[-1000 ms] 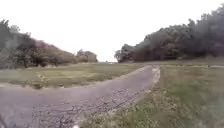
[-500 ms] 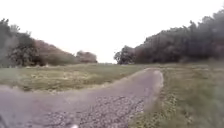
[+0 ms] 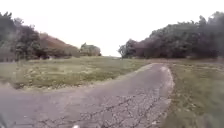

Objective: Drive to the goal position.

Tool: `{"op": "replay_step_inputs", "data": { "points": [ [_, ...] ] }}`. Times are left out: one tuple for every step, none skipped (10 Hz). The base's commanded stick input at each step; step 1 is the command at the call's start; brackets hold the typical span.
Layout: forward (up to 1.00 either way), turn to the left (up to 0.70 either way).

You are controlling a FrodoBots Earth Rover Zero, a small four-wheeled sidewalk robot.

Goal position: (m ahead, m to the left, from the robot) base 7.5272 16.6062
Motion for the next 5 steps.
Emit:
{"op": "replay_step_inputs", "data": {
  "points": [
    [0.0,0.85],
    [0.0,0.85],
    [0.0,0.85],
    [0.0,0.85],
    [0.0,0.85]
  ]
}}
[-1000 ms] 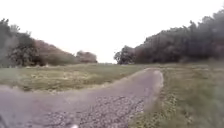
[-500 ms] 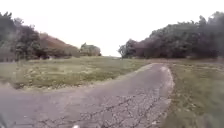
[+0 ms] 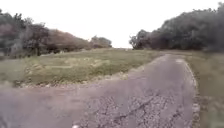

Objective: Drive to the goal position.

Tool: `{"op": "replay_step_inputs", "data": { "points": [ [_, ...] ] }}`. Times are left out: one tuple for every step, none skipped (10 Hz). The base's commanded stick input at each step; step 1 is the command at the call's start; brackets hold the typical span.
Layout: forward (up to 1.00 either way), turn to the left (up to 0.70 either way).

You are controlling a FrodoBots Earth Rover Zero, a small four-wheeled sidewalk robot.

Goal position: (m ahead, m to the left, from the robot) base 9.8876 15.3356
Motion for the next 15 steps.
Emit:
{"op": "replay_step_inputs", "data": {
  "points": [
    [0.0,0.85],
    [0.0,0.85],
    [0.0,0.85],
    [0.0,0.85],
    [0.0,0.85],
    [0.0,0.85],
    [0.0,0.85],
    [0.0,0.85],
    [0.0,0.85],
    [0.0,0.85],
    [0.0,0.85],
    [0.0,0.85],
    [0.0,0.85],
    [0.0,0.85],
    [0.0,0.85]
  ]
}}
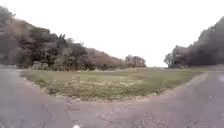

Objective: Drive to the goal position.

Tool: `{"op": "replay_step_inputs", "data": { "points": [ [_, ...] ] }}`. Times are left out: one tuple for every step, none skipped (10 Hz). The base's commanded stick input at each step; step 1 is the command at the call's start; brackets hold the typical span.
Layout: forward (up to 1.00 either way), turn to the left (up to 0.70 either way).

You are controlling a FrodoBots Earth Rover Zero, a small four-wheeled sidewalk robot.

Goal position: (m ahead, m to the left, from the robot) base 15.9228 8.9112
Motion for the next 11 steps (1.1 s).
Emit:
{"op": "replay_step_inputs", "data": {
  "points": [
    [0.0,0.85],
    [0.0,0.85],
    [0.0,0.85],
    [0.0,0.85],
    [0.03,0.61],
    [0.08,0.31],
    [0.27,0.12],
    [0.61,0.05],
    [0.85,0.01],
    [0.85,0.01],
    [0.85,0.01]
  ]
}}
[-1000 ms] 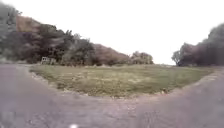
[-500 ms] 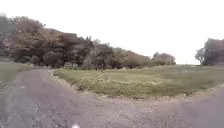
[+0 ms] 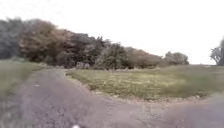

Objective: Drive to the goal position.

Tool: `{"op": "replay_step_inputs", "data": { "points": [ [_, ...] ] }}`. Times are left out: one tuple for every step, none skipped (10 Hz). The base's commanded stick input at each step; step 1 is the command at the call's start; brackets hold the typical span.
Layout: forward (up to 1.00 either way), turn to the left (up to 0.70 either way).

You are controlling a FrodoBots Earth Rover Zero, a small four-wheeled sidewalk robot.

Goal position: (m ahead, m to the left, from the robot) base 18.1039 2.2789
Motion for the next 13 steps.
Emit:
{"op": "replay_step_inputs", "data": {
  "points": [
    [0.85,0.01],
    [0.85,0.01],
    [0.85,0.01],
    [0.85,0.01],
    [0.85,0.35],
    [0.85,0.35],
    [0.85,0.35],
    [0.85,0.35],
    [0.85,0.35],
    [0.85,0.35],
    [0.85,0.35],
    [0.85,0.35],
    [0.85,0.35]
  ]
}}
